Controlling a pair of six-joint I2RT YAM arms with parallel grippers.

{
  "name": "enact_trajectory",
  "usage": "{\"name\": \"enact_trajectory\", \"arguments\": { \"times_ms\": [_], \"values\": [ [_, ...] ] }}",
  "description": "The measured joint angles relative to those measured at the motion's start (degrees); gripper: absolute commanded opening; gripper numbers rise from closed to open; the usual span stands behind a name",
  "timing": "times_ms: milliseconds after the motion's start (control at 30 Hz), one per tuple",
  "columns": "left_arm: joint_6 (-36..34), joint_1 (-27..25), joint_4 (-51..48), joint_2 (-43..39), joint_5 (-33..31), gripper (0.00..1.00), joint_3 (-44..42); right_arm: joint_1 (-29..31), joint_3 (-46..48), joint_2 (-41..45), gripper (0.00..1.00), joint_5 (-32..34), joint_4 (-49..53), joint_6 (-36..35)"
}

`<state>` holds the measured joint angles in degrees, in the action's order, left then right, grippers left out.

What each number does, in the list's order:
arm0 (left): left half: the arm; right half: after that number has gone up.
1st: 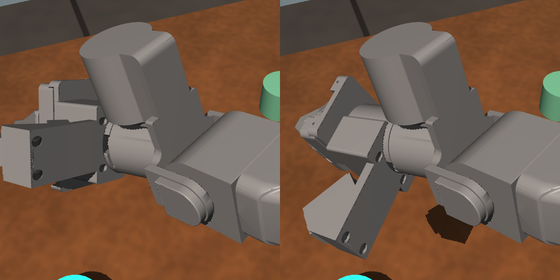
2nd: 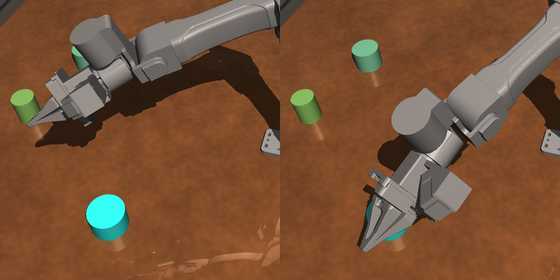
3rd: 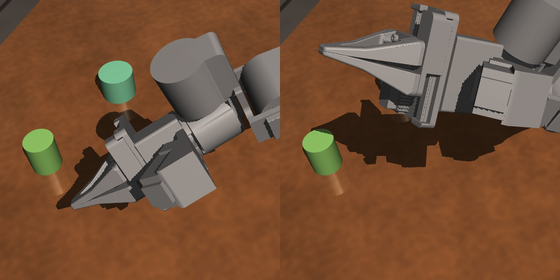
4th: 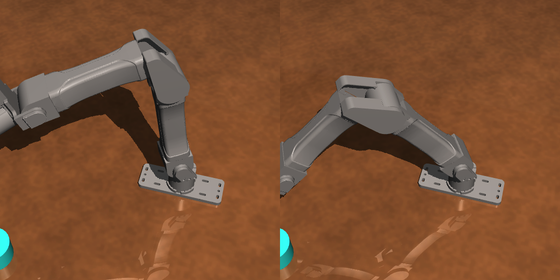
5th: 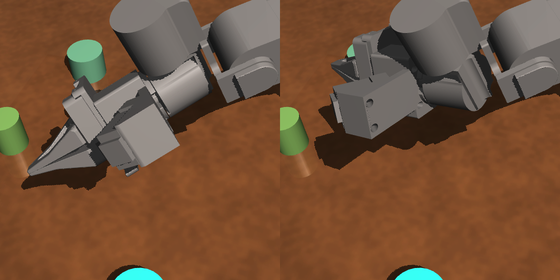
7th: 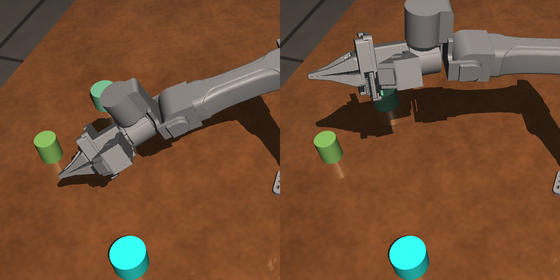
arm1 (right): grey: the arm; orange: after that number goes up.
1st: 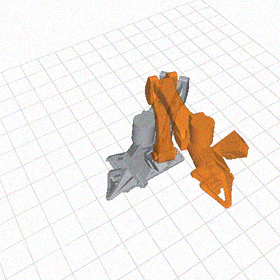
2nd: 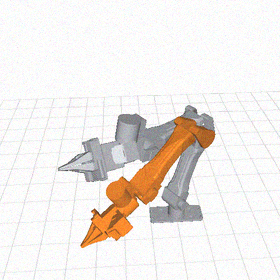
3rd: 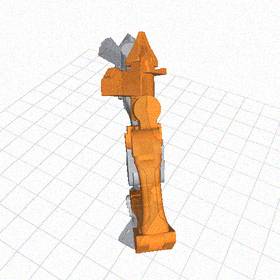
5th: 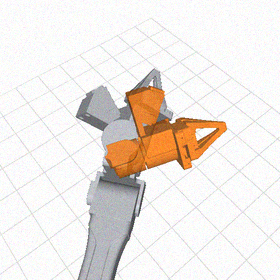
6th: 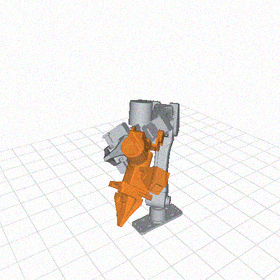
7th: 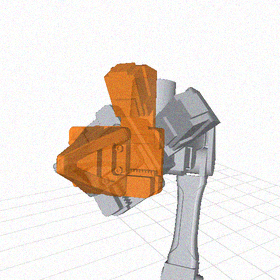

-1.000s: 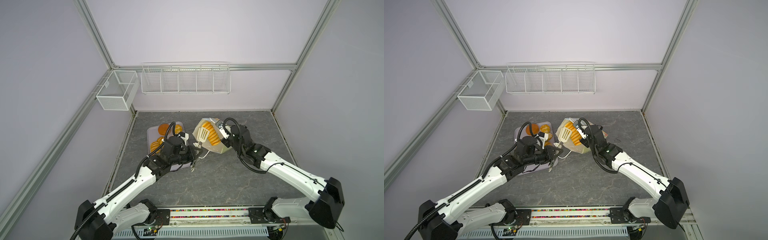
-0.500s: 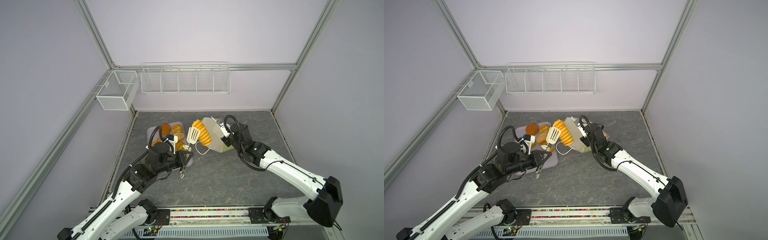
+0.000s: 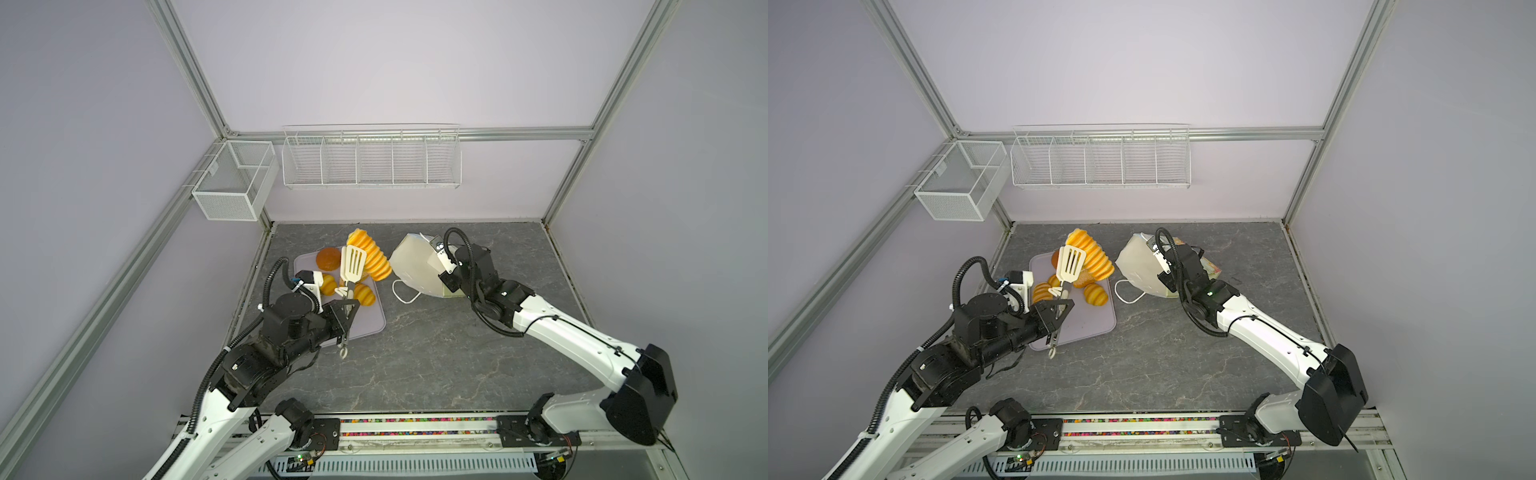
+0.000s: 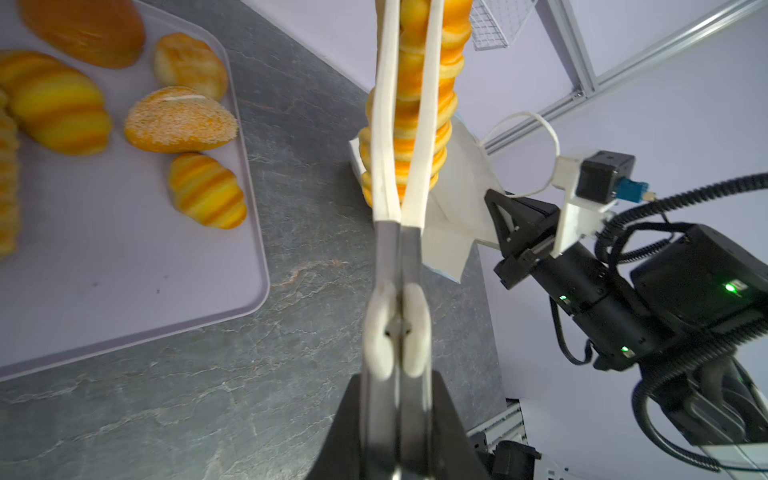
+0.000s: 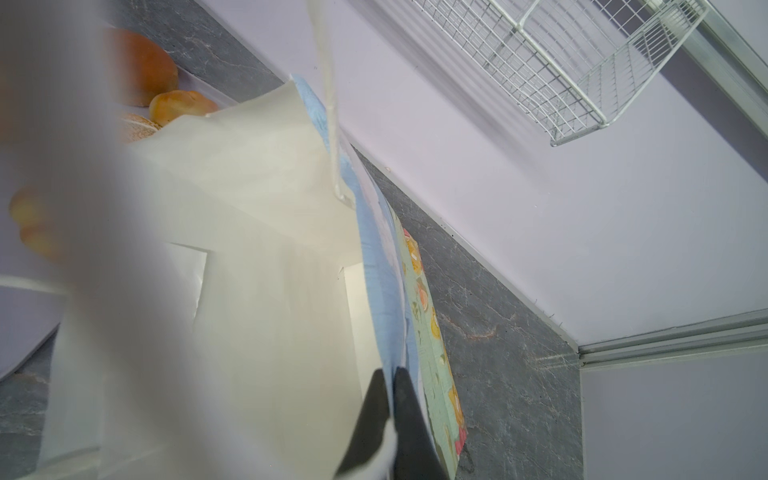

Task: Take the fake bread out of the paper bag
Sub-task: 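Pull the tongs and bread out toward the tray while right gripper tilts bag, then lower the bread onto the tray with left tongs while right gripper uprights bag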

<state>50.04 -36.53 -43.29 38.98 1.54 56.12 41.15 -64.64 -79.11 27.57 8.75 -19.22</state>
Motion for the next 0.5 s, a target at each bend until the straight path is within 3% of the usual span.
{"name": "enact_trajectory", "arguments": {
  "times_ms": [133, 300, 500],
  "values": [
    [1.0, 7.4, -3.3, -0.7, 1.0, 0.00, -0.4, -0.5, -0.9, 0.0, 0.07, -0.2, 0.9, 0.6],
    [2.3, 15.7, -3.2, -1.5, 7.7, 0.00, -6.2, -1.4, -4.6, 0.0, 0.07, -1.5, 5.0, 1.8],
    [4.8, 19.6, -0.7, -0.2, 15.9, 0.00, -16.8, -3.8, -12.6, -1.3, 0.07, -5.8, 11.2, 4.9]
  ]
}}
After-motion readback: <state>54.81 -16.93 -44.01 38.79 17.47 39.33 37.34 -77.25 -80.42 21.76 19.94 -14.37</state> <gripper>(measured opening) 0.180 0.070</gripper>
